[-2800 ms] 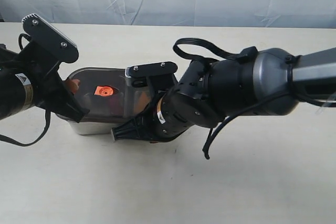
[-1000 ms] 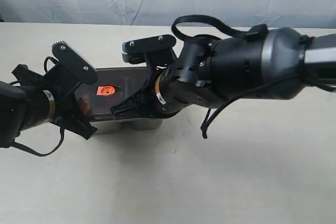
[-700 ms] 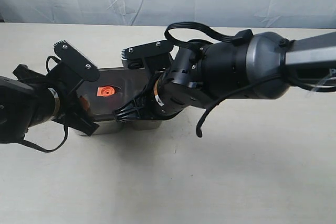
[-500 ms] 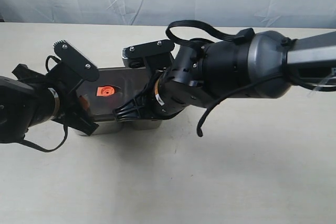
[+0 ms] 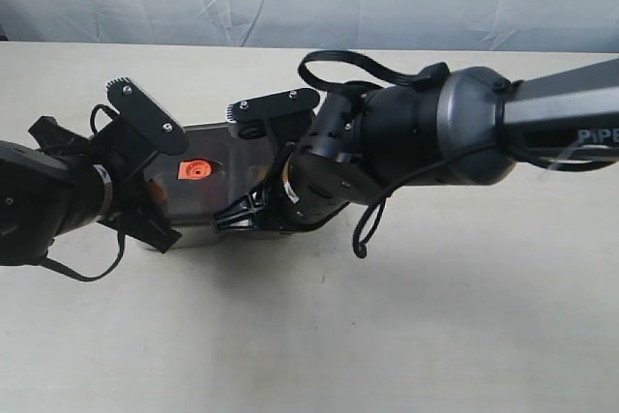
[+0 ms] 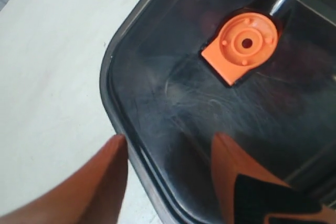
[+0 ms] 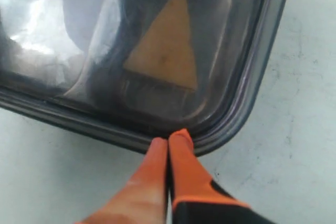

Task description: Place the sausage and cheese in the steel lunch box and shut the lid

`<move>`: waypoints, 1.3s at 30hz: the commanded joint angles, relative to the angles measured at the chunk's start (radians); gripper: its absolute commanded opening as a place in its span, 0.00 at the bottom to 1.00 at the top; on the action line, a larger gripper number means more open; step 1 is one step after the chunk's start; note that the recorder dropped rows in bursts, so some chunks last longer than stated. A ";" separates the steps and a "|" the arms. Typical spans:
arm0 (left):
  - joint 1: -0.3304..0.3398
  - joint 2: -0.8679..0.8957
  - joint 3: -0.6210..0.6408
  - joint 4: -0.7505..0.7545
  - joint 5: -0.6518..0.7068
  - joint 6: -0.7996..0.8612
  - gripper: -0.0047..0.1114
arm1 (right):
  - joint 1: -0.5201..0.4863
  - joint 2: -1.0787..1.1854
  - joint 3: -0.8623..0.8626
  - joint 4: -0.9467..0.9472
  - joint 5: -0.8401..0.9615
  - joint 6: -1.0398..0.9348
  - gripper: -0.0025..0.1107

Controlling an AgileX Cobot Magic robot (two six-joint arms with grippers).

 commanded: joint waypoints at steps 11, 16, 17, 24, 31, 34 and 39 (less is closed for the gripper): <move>0.000 0.019 0.011 -0.040 -0.057 0.003 0.46 | -0.003 -0.034 0.019 -0.018 0.064 -0.013 0.01; 0.000 -0.073 0.007 -0.048 -0.053 0.003 0.46 | -0.003 -0.114 0.019 -0.162 0.064 0.105 0.01; 0.000 -0.089 0.007 -0.048 -0.053 0.003 0.46 | -0.003 -0.122 0.019 -0.206 0.064 0.139 0.01; 0.000 -0.111 0.007 -0.027 -0.029 0.003 0.46 | -0.055 -0.093 -0.050 -0.368 0.008 0.272 0.01; 0.000 -0.111 0.007 -0.008 -0.018 0.003 0.46 | -0.147 0.015 -0.172 -0.248 -0.056 0.107 0.01; 0.000 -0.111 0.007 -0.001 -0.018 0.003 0.46 | -0.154 0.067 -0.223 -0.196 -0.054 0.042 0.01; 0.000 -0.083 0.007 -0.001 -0.022 0.001 0.46 | -0.154 0.146 -0.296 -0.162 -0.049 0.007 0.01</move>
